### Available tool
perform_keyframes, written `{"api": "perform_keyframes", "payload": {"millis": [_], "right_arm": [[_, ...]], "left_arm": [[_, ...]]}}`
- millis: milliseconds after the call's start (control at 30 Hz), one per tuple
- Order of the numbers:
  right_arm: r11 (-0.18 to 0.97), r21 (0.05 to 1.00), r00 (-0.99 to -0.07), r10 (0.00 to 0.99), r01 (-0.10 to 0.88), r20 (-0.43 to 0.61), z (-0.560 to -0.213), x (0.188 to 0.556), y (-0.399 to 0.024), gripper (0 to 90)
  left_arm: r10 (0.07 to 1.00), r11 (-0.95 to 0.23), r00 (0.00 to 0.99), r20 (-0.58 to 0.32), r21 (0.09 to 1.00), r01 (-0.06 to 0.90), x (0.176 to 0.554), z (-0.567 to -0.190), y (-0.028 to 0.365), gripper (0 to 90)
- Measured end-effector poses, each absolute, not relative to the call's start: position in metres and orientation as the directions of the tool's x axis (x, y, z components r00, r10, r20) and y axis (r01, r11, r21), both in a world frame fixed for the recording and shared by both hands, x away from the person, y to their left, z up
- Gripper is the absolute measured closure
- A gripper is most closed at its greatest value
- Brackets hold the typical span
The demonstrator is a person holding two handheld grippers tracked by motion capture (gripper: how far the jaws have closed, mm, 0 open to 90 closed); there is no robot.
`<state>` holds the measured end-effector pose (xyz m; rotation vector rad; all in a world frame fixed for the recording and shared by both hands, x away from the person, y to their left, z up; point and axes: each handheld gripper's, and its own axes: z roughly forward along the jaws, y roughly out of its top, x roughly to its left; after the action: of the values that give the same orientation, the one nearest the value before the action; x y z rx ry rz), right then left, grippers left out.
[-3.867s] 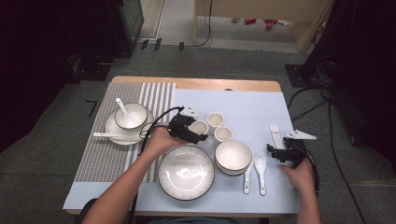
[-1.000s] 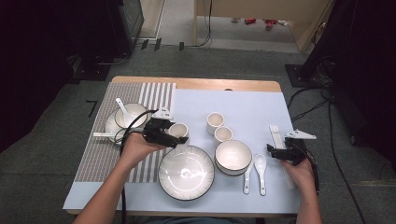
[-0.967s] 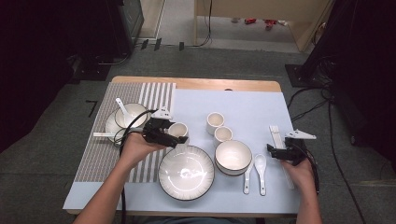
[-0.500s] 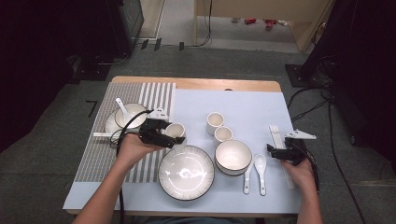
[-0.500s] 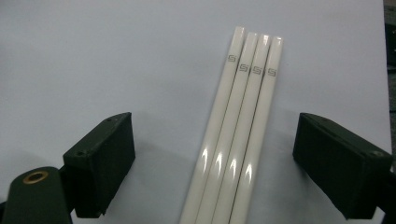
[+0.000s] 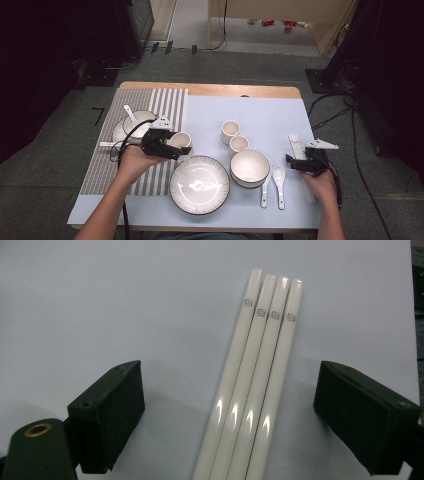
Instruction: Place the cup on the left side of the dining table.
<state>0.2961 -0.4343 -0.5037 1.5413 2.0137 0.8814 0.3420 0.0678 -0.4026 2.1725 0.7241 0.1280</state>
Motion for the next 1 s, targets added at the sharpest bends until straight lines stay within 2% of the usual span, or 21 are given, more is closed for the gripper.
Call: {"api": "perform_keyframes", "payload": {"millis": [1000], "right_arm": [[0.17,0.721,-0.272,0.962,0.672,0.027,-0.504,0.296,-0.434,12.5]], "left_arm": [[0.56,-0.486,0.815,-0.149,0.737,0.469,0.334,-0.405,0.087,27.9]]}}
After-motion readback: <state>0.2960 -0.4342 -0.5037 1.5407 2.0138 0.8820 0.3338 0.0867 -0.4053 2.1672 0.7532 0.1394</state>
